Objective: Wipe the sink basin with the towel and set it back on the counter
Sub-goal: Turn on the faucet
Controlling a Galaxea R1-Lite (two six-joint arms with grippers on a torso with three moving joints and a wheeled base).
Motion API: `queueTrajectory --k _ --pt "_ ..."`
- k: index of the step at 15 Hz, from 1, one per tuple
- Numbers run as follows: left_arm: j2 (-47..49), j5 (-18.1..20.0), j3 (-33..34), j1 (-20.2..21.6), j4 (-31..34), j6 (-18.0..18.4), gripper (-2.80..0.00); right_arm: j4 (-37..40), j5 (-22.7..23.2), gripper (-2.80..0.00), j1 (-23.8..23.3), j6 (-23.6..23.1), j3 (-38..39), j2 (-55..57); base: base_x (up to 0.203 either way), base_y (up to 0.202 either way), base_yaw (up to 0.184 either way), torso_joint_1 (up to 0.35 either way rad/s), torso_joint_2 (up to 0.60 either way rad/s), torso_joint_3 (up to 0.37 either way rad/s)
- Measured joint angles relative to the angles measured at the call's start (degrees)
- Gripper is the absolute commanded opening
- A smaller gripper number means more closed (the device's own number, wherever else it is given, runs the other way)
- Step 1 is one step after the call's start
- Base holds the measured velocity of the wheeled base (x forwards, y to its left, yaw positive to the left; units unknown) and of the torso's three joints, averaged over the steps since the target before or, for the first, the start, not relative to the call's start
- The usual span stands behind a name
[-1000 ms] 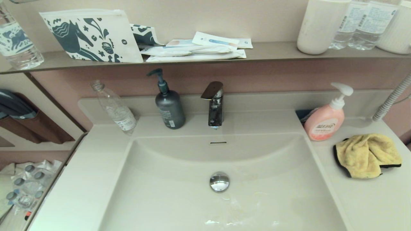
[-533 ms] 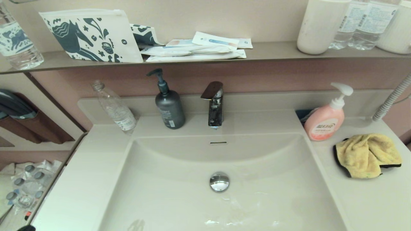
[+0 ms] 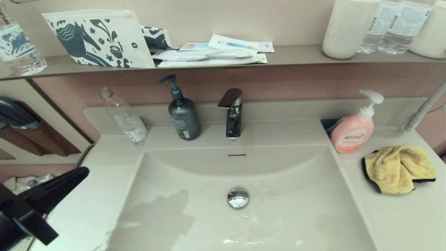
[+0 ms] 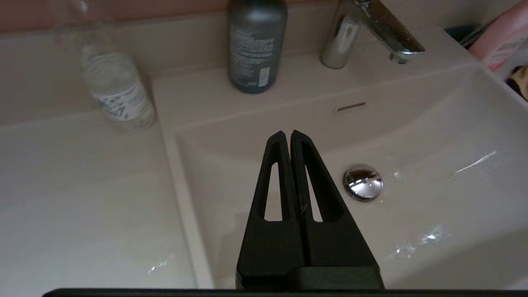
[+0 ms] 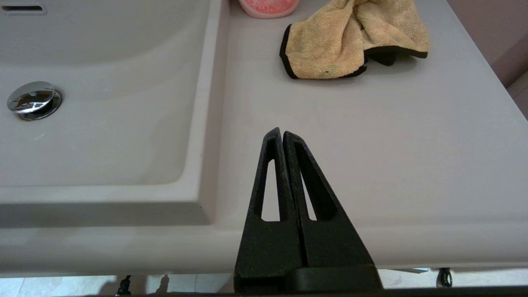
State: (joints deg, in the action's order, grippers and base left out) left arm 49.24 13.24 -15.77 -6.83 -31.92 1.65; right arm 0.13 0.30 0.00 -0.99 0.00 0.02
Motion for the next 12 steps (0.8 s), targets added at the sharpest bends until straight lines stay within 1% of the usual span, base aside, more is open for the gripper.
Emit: queueTrajectory --k 2,4,9,11,12 --pt "5.3 -2.7 -1.6 -4.3 -2.9 0.0 -2.80 0.0 0.0 -2.80 0.0 0.0 0.0 0.0 0.000 0.000 0.000 0.000 0.00 0.000" --pt "10.3 -6.7 -2.6 -8.7 -7.0 0.0 -2.80 0.0 0.0 -2.80 0.0 0.0 0.0 0.0 0.000 0.000 0.000 0.000 0.00 0.000" --pt "24.0 -18.9 -3.5 -19.8 -24.2 0.1 -2.80 0.0 0.0 -2.80 0.0 0.0 0.0 0.0 0.000 0.000 0.000 0.000 0.00 0.000" --pt "29.5 -22.4 -4.9 -23.0 -29.6 1.2 -2.80 0.0 0.0 -2.80 0.0 0.0 0.0 0.0 0.000 0.000 0.000 0.000 0.00 0.000" --pt "31.6 -23.7 -6.0 -24.4 -30.9 1.7 -2.80 0.0 0.0 -2.80 0.0 0.0 0.0 0.0 0.000 0.000 0.000 0.000 0.00 0.000"
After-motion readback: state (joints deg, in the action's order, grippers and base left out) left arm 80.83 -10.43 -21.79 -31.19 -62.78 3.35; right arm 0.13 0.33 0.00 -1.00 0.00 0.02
